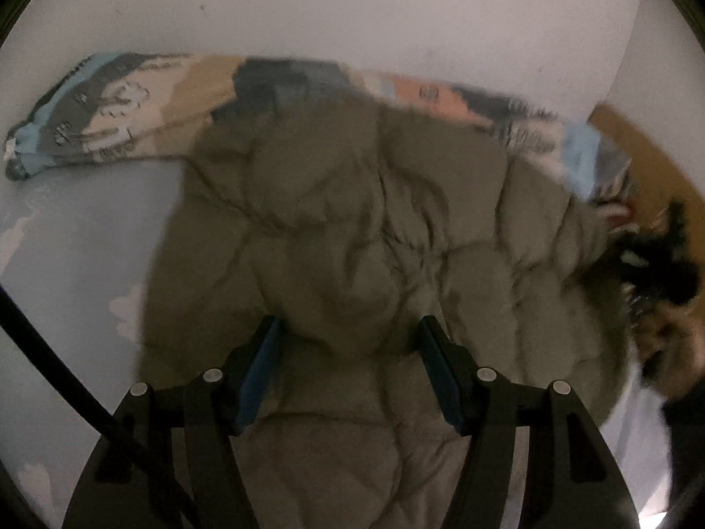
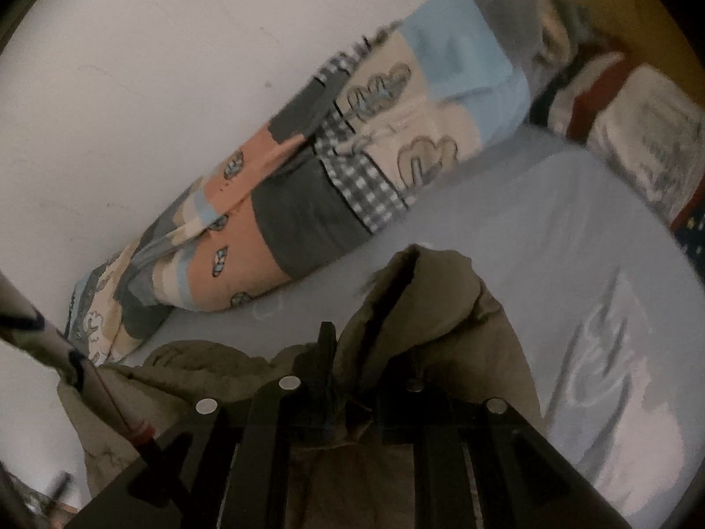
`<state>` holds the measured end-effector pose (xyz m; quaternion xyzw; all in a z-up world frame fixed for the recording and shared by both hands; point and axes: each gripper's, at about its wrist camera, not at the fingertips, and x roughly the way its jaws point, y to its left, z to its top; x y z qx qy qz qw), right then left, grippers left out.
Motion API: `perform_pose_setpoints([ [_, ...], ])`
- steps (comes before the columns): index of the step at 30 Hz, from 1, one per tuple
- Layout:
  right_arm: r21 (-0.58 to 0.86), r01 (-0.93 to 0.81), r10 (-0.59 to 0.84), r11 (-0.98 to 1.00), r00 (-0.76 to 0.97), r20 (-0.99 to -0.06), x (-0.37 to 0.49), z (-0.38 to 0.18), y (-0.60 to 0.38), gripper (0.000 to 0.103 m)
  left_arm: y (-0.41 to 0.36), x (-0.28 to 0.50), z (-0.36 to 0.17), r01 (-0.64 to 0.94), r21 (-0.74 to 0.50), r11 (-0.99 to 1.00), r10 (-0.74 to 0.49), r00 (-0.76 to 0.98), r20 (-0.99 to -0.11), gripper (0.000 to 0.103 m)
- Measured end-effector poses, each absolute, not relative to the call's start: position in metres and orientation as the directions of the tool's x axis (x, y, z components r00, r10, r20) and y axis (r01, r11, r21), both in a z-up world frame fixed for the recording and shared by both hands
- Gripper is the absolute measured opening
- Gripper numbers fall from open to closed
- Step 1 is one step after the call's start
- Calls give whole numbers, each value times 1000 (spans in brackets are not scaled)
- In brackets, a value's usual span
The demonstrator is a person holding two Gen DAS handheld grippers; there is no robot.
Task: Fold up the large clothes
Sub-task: 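Lift the jacket hem with both tools and fold it over toward the hood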
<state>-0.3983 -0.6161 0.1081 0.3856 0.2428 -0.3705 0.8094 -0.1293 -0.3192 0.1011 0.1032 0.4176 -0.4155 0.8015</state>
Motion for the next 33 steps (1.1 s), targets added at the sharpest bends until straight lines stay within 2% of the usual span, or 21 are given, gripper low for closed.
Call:
perform_pose_setpoints([
  [1,480,773,-392,415,628,-672,-402,105,-620,21,-325,-129,95,751,-161,640,-563,316,-764,63],
  [4,582,710,-349,397,703,-619,-418,107,-622,39,-338,-127,82,754,-117,646,-534,337,-775,63],
  [6,616,672,-352,410,740,-573,-432,116,-617,59,-340,-125,78,747,-116,654,-529,342,-777,63],
  [7,618,663,-369,423,749,-550,-442,124,-614,63,-340,-124,77,743,-123,658,-527,338,-780,63],
  [10,606,642,-375,470,767,-521,-463,138,-603,64,-337,-126,81,738,-130,662,-532,341,-775,63],
  [17,402,649,-338,646,715,-612,-455,122,-537,64,-330,-155,90,773,-91,628,-561,369,-741,63],
  [19,334,661,-353,671,682,-641,-447,111,-525,64,-339,-155,84,775,-47,630,-533,388,-752,63],
  [25,137,698,-379,703,531,-758,-414,65,-522,64,-358,-135,57,767,-43,640,-478,354,-804,71],
  [27,163,696,-328,700,515,-792,-410,46,-530,64,-363,-132,51,762,-43,647,-464,348,-814,72],
  [29,259,702,-261,664,542,-799,-414,30,-547,65,-369,-130,46,751,-33,659,-441,351,-826,72],
  [33,309,702,-221,641,555,-802,-418,24,-557,65,-365,-137,56,721,-28,692,-413,364,-835,71],
])
